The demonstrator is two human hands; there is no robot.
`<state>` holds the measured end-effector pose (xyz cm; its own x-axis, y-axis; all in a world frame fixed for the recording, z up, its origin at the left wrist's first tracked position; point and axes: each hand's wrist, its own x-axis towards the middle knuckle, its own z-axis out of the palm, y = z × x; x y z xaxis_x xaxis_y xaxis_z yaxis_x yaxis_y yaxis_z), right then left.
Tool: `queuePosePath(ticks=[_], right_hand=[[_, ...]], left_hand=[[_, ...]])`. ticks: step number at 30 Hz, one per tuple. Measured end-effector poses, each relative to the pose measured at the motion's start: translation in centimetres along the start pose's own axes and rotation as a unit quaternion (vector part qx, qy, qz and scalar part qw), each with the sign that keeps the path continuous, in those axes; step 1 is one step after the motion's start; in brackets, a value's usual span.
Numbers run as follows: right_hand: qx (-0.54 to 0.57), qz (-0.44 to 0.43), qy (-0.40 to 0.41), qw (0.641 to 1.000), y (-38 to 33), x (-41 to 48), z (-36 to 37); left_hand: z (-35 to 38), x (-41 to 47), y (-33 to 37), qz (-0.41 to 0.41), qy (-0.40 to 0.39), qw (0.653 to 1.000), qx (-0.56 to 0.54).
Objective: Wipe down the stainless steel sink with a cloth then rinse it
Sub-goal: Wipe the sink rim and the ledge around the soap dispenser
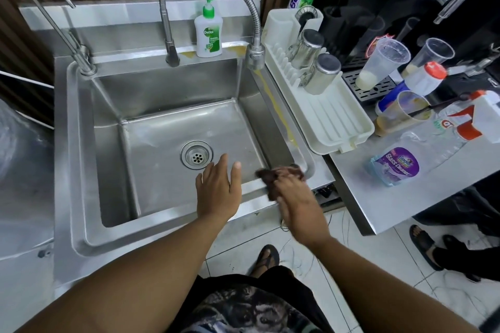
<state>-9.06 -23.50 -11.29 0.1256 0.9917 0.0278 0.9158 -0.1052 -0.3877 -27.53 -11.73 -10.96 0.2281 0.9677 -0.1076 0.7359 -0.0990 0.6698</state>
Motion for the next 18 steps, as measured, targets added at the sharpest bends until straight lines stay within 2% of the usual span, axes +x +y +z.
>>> queuePosePath(ticks=[4,8,10,14,16,18], right_hand=[[-0.072,0.139,0.018,0.988,4.1,1.3,-1.9],[-0.068,0.246,0.081,0.964,-0.4,3.3,0.7],[-0.061,0.207,0.079,0.973,-3.4,3.4,1.8],[-0.023,0.029,0.040,0.998,-6.7,1.6,3.2],[-0.006,-0.040,0.018,0.999,-6.1,0.5,2.7],[0.000,-0.064,0.003,0.998,-3.8,-0.2,1.5]], left_hand=[[-0.1,-0.2,0.0,-0.002,-0.005,1.000,-0.002],[-0.2,-0.1,0.1,-0.004,-0.014,1.000,0.004],[-0.1,-0.1,0.1,-0.003,-0.014,1.000,0.010],[0.1,0.1,0.1,-0.007,-0.015,1.000,0.007],[0.1,0.1,0.1,-0.004,-0.015,1.000,0.006],[0.1,0.0,0.0,-0.003,-0.018,1.000,0.004]])
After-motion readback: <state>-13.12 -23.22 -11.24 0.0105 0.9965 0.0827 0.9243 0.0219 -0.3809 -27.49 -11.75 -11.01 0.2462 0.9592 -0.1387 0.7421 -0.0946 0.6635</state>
